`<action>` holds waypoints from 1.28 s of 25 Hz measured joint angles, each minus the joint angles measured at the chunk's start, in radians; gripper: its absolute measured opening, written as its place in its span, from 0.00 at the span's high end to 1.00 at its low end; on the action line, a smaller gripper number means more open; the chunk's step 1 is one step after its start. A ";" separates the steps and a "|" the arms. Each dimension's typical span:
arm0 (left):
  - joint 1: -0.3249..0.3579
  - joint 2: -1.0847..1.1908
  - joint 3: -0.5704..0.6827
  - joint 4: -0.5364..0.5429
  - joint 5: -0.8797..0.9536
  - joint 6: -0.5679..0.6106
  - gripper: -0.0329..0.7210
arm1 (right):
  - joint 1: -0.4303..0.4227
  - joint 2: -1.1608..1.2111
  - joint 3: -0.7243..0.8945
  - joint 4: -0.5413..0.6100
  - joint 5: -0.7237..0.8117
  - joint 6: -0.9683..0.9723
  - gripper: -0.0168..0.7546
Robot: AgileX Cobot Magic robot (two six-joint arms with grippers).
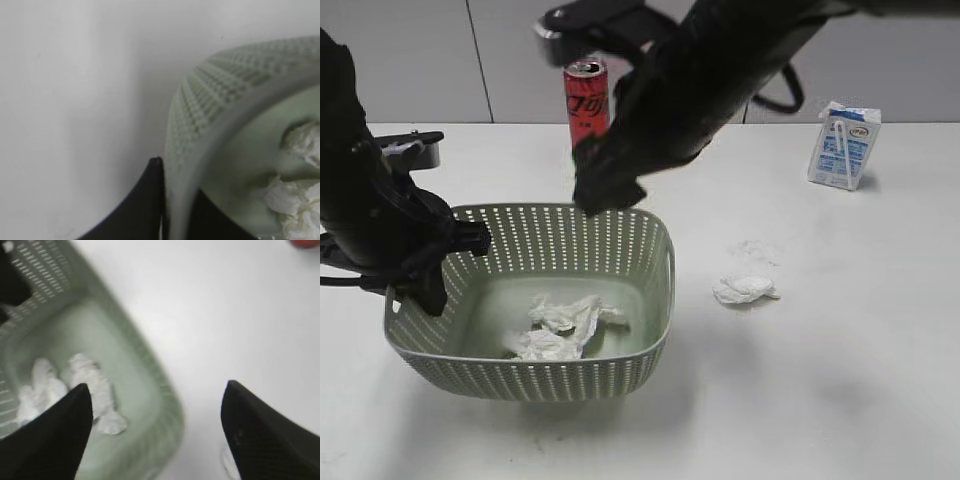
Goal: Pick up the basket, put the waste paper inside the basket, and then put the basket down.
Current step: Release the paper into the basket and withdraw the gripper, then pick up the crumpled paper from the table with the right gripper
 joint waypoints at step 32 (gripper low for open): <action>0.000 0.000 0.000 0.008 0.006 0.000 0.95 | -0.304 0.356 0.029 -0.151 0.071 0.353 0.93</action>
